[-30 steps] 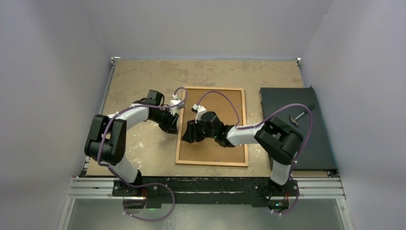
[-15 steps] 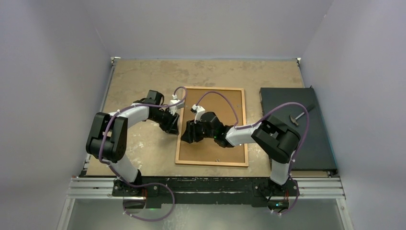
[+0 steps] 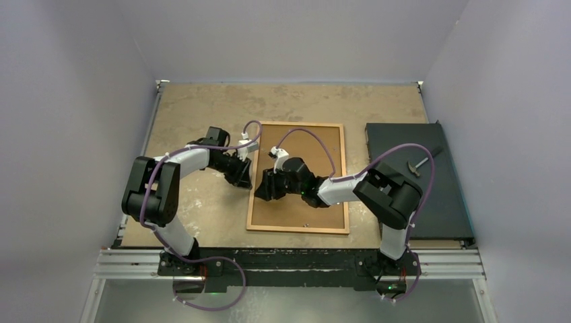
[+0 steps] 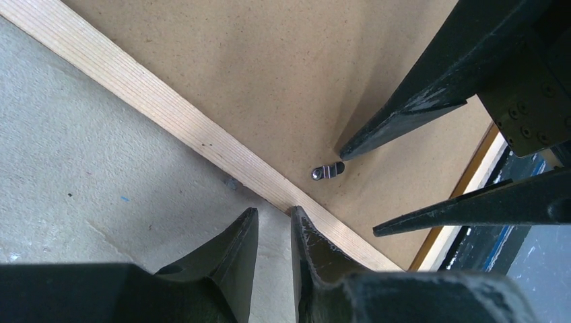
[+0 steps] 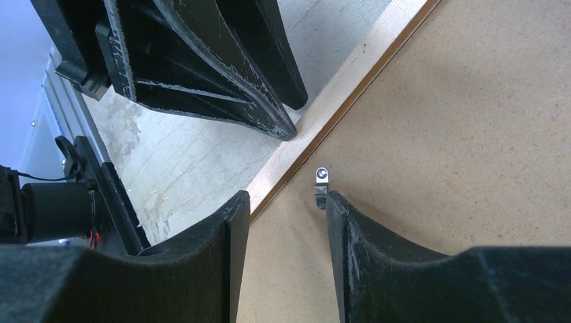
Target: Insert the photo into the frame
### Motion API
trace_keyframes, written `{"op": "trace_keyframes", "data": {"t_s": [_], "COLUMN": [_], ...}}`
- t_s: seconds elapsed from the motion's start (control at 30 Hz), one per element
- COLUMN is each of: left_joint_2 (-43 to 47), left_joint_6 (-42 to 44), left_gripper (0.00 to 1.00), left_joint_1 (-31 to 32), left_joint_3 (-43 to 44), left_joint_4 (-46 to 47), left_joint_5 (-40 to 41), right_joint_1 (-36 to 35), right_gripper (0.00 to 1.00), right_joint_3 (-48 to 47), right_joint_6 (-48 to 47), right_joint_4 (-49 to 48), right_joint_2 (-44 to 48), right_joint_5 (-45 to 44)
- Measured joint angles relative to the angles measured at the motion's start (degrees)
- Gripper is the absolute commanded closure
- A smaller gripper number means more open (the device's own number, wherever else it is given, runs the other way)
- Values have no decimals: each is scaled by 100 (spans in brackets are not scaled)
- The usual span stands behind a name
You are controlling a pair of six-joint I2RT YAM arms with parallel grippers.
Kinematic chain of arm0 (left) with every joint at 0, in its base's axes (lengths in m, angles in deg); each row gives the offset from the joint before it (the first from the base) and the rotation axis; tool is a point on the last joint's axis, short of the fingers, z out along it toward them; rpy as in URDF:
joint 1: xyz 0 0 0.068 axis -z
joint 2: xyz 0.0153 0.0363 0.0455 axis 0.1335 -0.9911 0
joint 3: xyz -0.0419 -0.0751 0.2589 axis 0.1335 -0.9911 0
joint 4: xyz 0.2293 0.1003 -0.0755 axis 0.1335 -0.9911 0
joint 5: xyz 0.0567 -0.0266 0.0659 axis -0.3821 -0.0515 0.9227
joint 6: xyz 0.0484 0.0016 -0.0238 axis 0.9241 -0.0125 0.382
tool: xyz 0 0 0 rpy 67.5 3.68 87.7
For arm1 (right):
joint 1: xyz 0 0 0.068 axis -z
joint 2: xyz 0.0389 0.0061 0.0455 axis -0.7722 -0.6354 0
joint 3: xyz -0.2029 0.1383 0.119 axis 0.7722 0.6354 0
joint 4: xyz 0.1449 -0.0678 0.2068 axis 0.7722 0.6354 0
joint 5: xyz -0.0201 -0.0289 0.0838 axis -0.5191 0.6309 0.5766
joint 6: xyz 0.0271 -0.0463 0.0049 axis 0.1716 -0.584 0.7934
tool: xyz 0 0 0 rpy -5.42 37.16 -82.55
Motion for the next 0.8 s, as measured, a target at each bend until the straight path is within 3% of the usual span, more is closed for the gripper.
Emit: {"op": "trace_keyframes", "data": {"t_s": [0.8], "left_joint_2": [-31], "left_joint_6": [-105], "left_gripper": [83], "left_joint_1": [4], "left_joint_3": [0], "left_joint_4": [42], "left_joint_5": [-35], "right_joint_1": [-258], "right_gripper": [54], "right_joint_3": [138], "right_joint_6": [249], "right_joint_4": [-597], "right_joint_2": [-229], "right_joint_5": [61]}}
